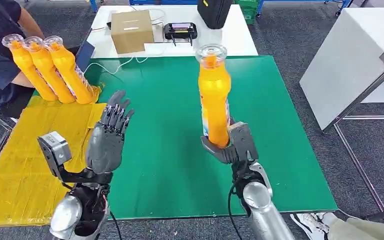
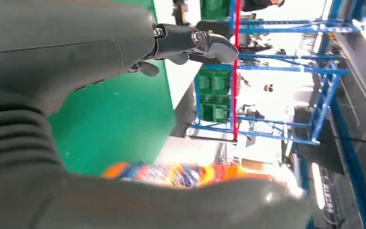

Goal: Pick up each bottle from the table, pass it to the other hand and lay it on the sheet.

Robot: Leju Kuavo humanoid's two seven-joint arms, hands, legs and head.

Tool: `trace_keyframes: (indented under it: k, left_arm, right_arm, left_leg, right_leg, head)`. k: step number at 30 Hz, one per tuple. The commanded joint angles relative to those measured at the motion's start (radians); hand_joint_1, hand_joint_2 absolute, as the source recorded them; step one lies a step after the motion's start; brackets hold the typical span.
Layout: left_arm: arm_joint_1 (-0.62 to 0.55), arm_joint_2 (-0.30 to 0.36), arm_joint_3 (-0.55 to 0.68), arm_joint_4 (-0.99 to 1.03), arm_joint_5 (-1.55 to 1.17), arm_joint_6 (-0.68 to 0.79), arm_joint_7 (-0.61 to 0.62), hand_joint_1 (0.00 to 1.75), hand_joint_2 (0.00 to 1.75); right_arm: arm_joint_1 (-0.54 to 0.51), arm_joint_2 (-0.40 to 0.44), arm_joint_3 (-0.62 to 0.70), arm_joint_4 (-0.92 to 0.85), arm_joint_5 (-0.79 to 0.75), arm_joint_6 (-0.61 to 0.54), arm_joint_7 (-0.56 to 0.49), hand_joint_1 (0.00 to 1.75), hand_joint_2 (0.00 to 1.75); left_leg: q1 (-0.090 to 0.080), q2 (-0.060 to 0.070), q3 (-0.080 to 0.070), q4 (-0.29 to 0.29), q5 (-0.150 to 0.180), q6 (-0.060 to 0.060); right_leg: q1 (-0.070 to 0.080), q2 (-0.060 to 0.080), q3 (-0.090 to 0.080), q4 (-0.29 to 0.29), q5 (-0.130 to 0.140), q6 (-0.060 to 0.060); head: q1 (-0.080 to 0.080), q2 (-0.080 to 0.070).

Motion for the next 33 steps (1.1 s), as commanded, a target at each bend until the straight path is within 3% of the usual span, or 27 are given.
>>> trace_keyframes:
  k: [1, 3, 19, 23, 29, 33]
  left_arm:
    - [-0.115, 0.005, -0.154, 0.114, -0.040, 0.083, -0.012, 0.00, 1.75]
    - [-0.126, 0.011, -0.167, 0.126, -0.032, 0.087, -0.010, 0.00, 1.75]
    - [-0.126, 0.011, -0.167, 0.126, -0.032, 0.087, -0.010, 0.00, 1.75]
    - [-0.140, 0.016, -0.180, 0.151, -0.027, 0.082, -0.001, 0.00, 1.75]
    - [-0.170, 0.055, -0.266, 0.210, -0.133, -0.037, 0.096, 0.00, 1.75]
    - [-0.178, 0.046, -0.284, 0.276, -0.247, -0.116, 0.147, 0.00, 1.75]
  right_arm:
    - [-0.188, 0.022, 0.287, 0.259, 0.172, -0.073, -0.003, 1.75, 1.75]
    - [-0.220, 0.022, 0.357, 0.287, 0.238, -0.086, -0.003, 1.75, 1.75]
    - [-0.220, 0.022, 0.357, 0.287, 0.238, -0.086, -0.003, 1.75, 1.75]
    - [-0.262, 0.014, 0.472, 0.297, 0.348, -0.083, 0.019, 1.75, 1.75]
    - [-0.284, 0.003, 0.547, 0.275, 0.414, -0.079, 0.050, 1.75, 1.75]
    - [-0.296, -0.008, 0.584, 0.243, 0.494, -0.091, 0.066, 1.75, 1.75]
  left_leg:
    - [0.001, 0.002, 0.003, 0.000, -0.001, -0.001]
    - [0.001, 0.002, 0.004, 0.000, -0.002, -0.001]
    - [0.000, -0.001, 0.001, 0.000, -0.001, -0.001]
    - [0.001, 0.000, 0.002, 0.001, -0.002, -0.001]
    - [0.000, -0.001, 0.001, 0.000, -0.001, -0.001]
    - [0.000, 0.000, 0.001, -0.001, 0.000, 0.000]
  right_leg:
    - [0.000, 0.007, 0.002, 0.000, 0.000, -0.001]
    - [0.000, 0.008, 0.004, 0.000, -0.001, -0.002]
    - [0.000, 0.003, 0.001, 0.000, -0.001, -0.001]
    - [0.000, 0.006, 0.002, 0.001, -0.002, -0.002]
    - [0.000, 0.002, 0.001, 0.000, -0.001, -0.001]
    - [-0.001, 0.003, 0.001, -0.001, -0.001, -0.001]
  head:
    - [0.000, 0.000]
    - [0.000, 0.000]
    - [0.000, 0.000]
    - [0.000, 0.000]
    - [0.000, 0.000]
    - [0.000, 0.000]
